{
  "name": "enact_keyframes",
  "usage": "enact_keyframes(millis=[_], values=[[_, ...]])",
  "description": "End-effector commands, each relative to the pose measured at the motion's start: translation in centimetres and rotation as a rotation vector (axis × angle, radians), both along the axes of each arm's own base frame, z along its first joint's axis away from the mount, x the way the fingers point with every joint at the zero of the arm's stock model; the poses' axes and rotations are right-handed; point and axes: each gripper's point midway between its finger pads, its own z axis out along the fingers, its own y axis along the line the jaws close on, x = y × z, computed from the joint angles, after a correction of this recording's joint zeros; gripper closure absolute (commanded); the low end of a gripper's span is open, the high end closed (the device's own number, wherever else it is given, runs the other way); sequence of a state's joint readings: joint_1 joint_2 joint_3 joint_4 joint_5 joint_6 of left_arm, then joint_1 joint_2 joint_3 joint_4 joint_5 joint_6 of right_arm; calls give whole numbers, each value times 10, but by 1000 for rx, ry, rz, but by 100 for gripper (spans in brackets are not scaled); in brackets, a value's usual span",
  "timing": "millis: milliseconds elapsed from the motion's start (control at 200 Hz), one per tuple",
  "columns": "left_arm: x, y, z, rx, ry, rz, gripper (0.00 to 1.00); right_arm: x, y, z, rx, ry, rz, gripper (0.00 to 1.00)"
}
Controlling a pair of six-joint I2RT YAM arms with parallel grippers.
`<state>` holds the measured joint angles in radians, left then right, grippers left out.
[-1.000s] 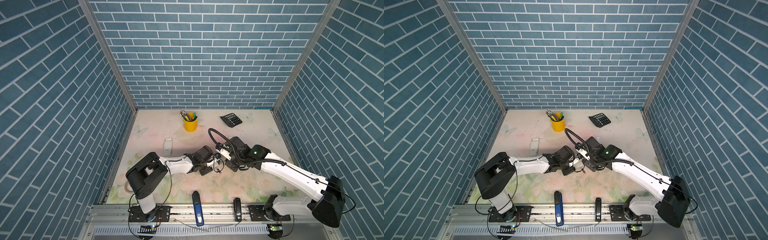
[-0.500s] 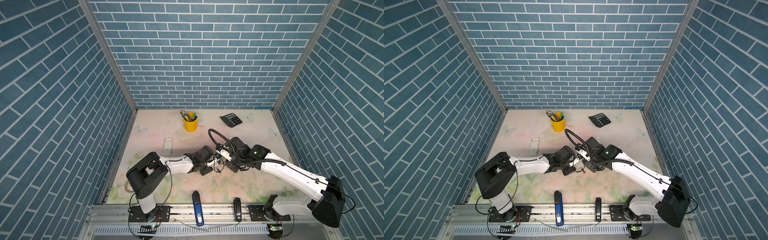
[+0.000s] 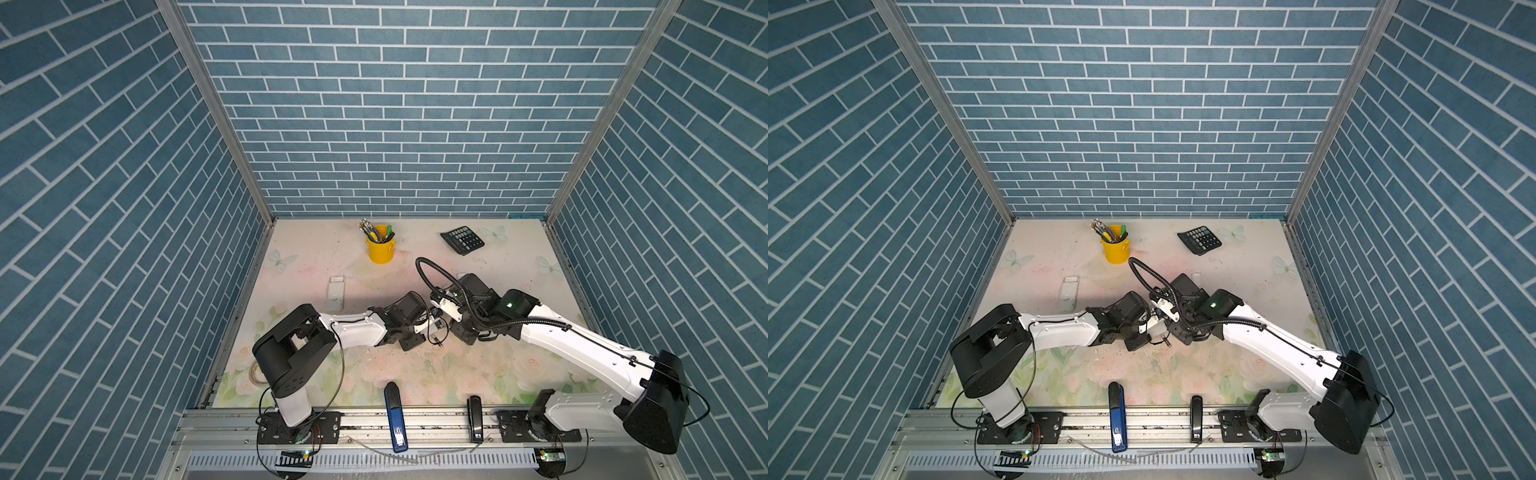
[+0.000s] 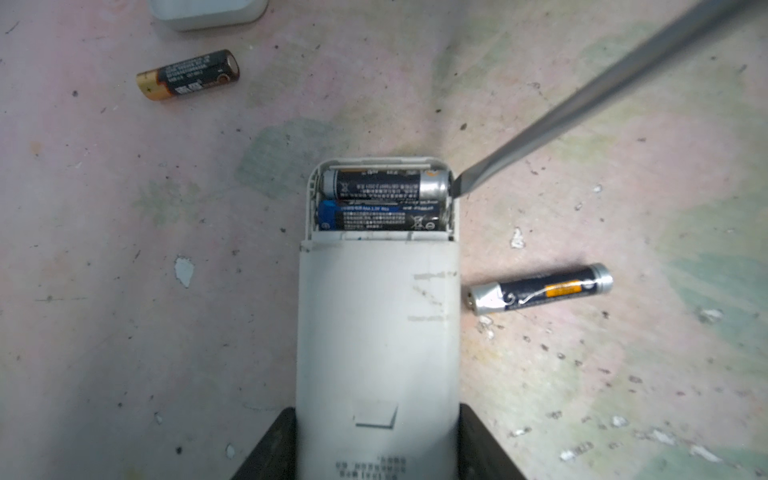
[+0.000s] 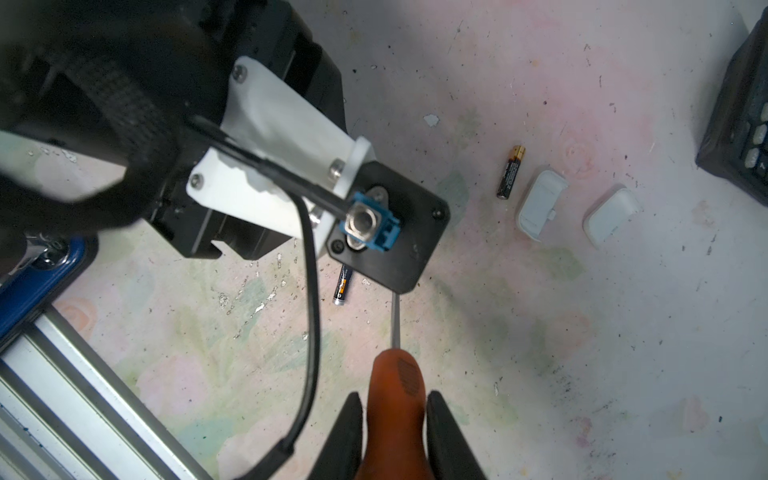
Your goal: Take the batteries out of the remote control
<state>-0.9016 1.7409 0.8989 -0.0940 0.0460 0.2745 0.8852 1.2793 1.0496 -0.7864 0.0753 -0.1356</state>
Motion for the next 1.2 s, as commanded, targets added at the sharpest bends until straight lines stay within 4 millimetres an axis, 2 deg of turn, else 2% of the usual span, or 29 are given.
enact_keyframes(millis=[0,195,500,1195], values=[[-24,27,-36,141,94,-22,91,3,2,0,5,-10,1,100],[-24,27,-36,140,94,-20,91,4,2,-4,0,-4,-4,100],[-24,27,-36,140,94,-22,91,0,-7,2,-5,-8,-16,100],[-24,27,-34,138,90,-20,92,3,-9,-9,-17,7,-32,100]])
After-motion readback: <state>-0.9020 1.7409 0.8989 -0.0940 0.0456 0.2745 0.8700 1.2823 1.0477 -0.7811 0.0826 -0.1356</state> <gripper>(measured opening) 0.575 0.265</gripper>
